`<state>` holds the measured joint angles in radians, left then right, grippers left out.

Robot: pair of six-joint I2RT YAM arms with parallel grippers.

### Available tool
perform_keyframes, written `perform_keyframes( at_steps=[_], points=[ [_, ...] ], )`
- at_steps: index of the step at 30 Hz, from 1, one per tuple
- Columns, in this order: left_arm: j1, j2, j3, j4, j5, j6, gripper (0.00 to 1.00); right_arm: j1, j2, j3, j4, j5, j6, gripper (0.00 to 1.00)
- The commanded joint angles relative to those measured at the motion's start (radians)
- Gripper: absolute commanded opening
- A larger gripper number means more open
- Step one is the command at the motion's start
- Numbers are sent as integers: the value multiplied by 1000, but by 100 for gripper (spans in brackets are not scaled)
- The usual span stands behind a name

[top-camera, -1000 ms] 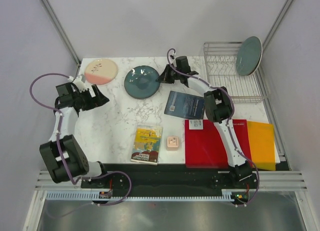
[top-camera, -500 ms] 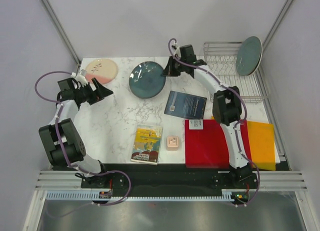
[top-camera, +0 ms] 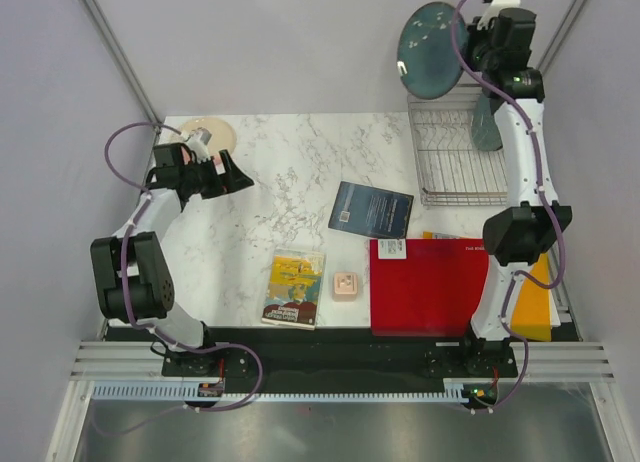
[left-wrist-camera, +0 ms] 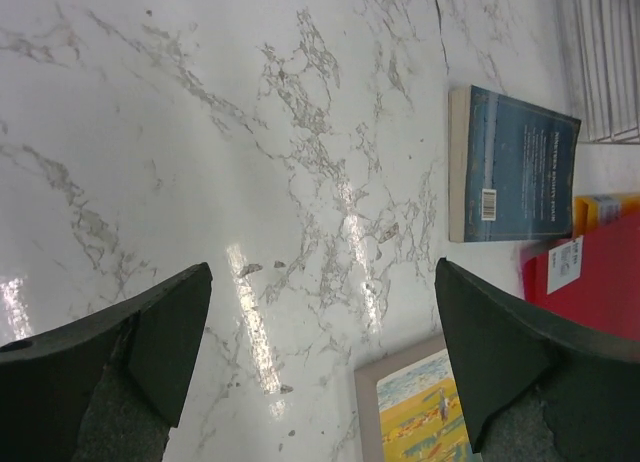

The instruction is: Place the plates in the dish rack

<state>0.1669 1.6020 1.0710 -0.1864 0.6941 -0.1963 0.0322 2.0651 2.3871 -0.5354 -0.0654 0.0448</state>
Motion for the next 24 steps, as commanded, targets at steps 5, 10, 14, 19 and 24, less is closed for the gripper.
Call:
perform_keyframes(
  at_steps=[5, 10, 14, 19, 24],
  points=[
    [-132, 10, 40, 22, -191, 80, 100, -28, -123, 49, 110, 245, -348, 0],
    [-135, 30, 37, 27, -183, 70, 100, -78, -105, 30, 106, 315, -402, 0],
    [-133, 38, 38, 27, -176, 67, 100, -123, -74, 21, 97, 351, -408, 0],
    [-139, 49, 40, 28, -171, 61, 100, -158, -57, -9, 87, 331, -408, 0],
    [-142, 49, 37, 25, -171, 63, 100, -166, -14, 1, 86, 334, -434, 0]
  ],
)
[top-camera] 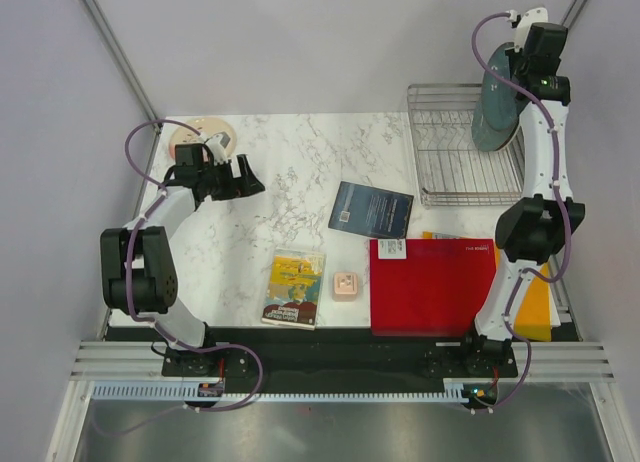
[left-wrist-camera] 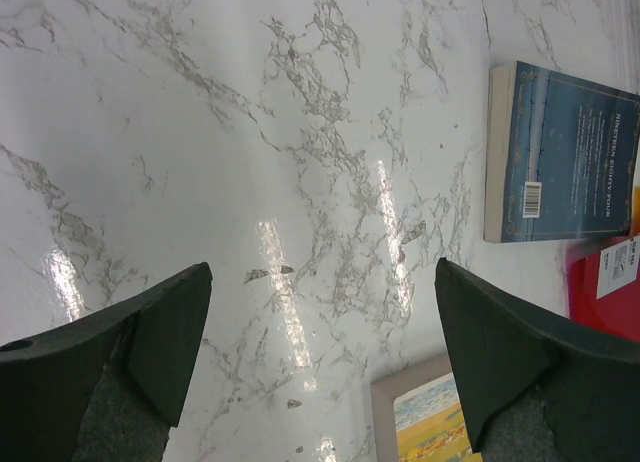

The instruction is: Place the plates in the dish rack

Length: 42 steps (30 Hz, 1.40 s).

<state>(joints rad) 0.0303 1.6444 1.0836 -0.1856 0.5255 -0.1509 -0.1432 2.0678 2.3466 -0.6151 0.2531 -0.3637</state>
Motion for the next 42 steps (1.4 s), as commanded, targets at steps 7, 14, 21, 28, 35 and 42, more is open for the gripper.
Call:
perform_keyframes(
  at_steps=[7, 14, 21, 28, 35, 42],
  points=[
    [-18, 2, 21, 3, -18, 42, 100, 2, 61, 86, 167, 28, -29, 0],
    [-18, -1, 19, -14, -33, 60, 100, -2, 126, 105, 193, 61, -26, 0],
    [-18, 8, 27, -23, -39, 73, 100, -15, 78, 95, 255, 64, 19, 0],
    [-52, 28, 38, -23, -30, 68, 100, -18, 45, 103, 304, 77, -23, 0],
    [-59, 34, 47, -21, -32, 67, 100, -22, 49, 94, 319, 100, -20, 0],
    [-66, 23, 27, -20, -39, 70, 100, -27, 67, 103, 350, 109, -24, 0]
  ],
)
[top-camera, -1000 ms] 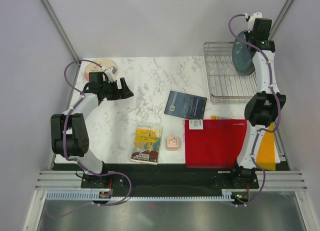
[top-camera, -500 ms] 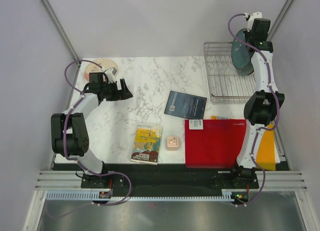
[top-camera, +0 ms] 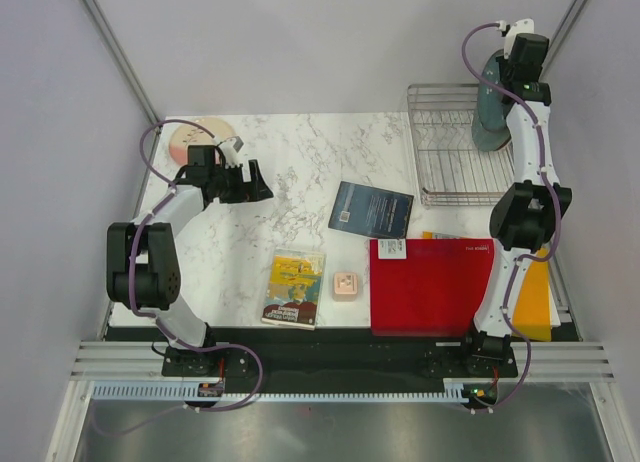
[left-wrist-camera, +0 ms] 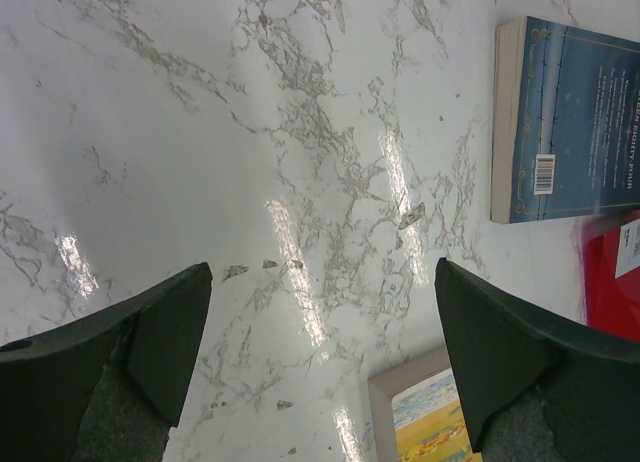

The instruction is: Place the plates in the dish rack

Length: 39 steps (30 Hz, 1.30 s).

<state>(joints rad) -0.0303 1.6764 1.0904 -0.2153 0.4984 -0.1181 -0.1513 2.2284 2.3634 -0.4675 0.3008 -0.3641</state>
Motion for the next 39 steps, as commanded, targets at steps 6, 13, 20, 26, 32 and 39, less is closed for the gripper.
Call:
perform_keyframes(
  at_steps=[6, 13, 20, 26, 32, 39],
  points=[
    [-8, -6, 17, 10, -17, 43, 100, -19, -90, 48, 202, 49, -16, 0],
    [-8, -1, 16, 8, -27, 51, 100, -17, -95, 42, 201, 41, 39, 0],
    [-10, 14, 20, 13, -23, 41, 100, 1, -125, 65, 233, 35, 11, 0],
    [-17, 31, 29, 22, -15, 35, 100, 27, -162, 5, 225, 46, 17, 0],
    [-17, 23, 20, 25, -21, 35, 100, 51, -167, -49, 204, 75, 21, 0],
    [-17, 6, 3, 28, -32, 38, 100, 52, -148, -46, 210, 92, 33, 0]
  ],
)
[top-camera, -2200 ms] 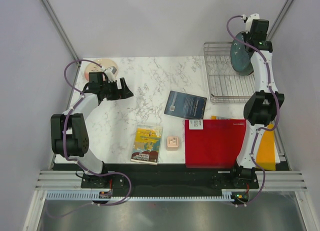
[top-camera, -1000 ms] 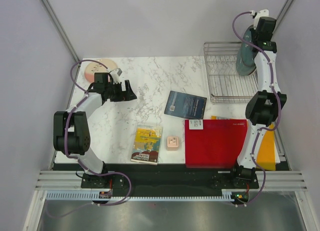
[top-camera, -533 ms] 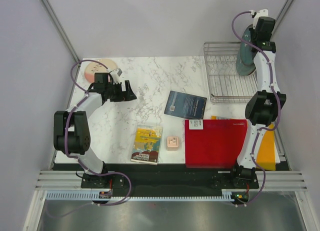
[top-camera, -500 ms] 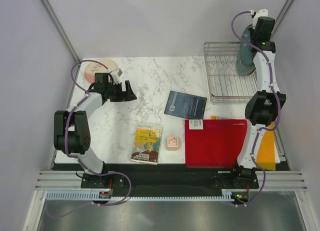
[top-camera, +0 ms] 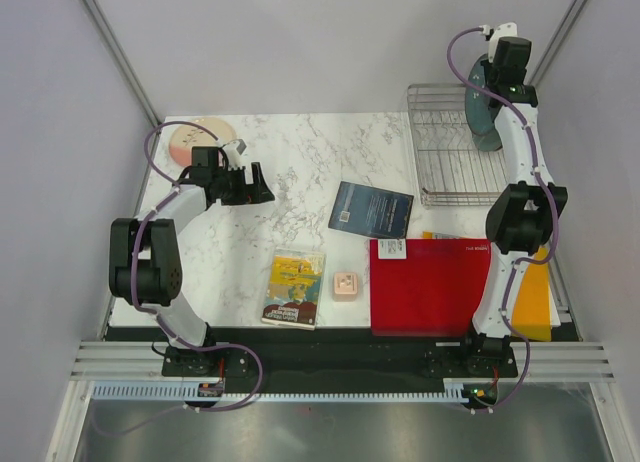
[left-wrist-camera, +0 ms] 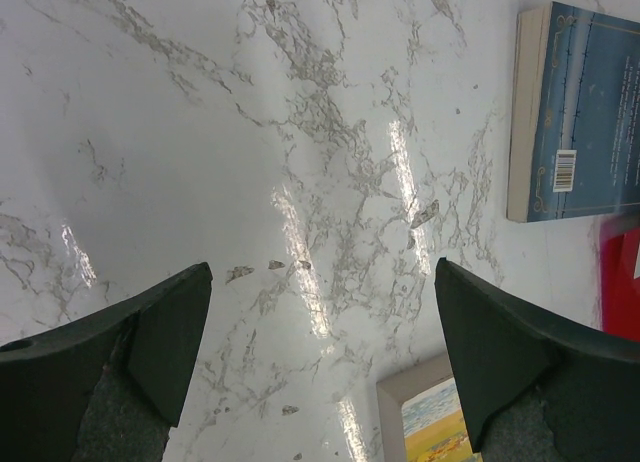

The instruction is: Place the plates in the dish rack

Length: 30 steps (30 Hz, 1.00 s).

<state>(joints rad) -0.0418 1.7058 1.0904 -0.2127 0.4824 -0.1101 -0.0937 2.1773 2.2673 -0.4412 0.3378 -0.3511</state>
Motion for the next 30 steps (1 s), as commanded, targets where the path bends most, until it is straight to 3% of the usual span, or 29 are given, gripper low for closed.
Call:
perform_keyframes(
  at_steps=[1, 7, 30],
  points=[
    [-7, -25, 0, 24, -15, 32, 100, -6, -96, 57, 187, 58, 20, 0],
    [-6, -28, -4, 27, -16, 32, 100, -9, -91, 92, 219, 58, 0, 0],
    [-7, -6, 11, 26, -19, 33, 100, -20, -60, -20, 219, 86, 6, 0]
  ],
)
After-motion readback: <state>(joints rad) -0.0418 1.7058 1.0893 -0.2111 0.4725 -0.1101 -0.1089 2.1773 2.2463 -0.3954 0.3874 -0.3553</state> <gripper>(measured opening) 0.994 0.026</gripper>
